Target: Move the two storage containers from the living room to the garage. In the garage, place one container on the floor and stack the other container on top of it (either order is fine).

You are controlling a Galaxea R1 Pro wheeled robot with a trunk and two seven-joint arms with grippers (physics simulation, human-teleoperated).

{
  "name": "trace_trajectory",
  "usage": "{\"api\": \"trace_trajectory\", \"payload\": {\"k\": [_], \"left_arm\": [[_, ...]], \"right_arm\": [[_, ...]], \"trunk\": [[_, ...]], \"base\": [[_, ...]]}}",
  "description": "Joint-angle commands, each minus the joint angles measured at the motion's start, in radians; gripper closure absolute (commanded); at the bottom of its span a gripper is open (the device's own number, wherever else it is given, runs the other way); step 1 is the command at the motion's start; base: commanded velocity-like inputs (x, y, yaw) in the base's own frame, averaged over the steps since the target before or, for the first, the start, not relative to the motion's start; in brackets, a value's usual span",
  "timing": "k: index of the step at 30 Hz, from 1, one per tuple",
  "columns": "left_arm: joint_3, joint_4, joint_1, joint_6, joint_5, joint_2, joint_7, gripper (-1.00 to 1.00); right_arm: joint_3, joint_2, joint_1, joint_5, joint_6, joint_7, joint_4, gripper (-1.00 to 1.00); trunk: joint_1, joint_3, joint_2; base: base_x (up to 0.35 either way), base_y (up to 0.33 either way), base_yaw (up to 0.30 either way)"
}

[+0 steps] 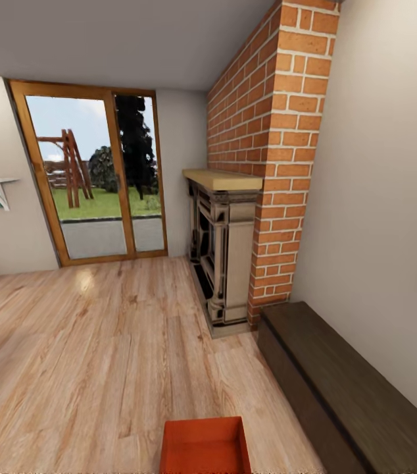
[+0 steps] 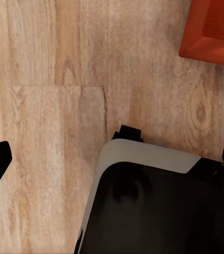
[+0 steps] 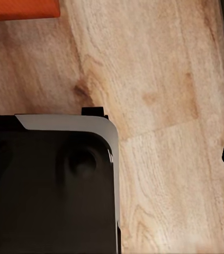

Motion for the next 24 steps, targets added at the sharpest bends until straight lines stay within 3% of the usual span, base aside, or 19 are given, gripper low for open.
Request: {"api": "trace_trajectory", "payload": {"k": [1, 24], "left_arm": [[-0.009, 0.0, -0.001, -0.003, 0.009, 0.0, 0.002, -1.0], [-0.009, 0.0, -0.001, -0.003, 0.007, 0.0, 0.002, -1.0]], "right_arm": [[0.008, 0.001, -0.001, -0.007, -0.005, 0.0, 0.003, -1.0], [0.008, 0.001, -0.001, -0.007, -0.004, -0.001, 0.003, -1.0]], "trunk": [[0.0, -0.003, -0.001], [0.0, -0.04, -0.001]], "base": [[0.0, 0.0, 0.0], [0.0, 0.0, 0.0]]}}
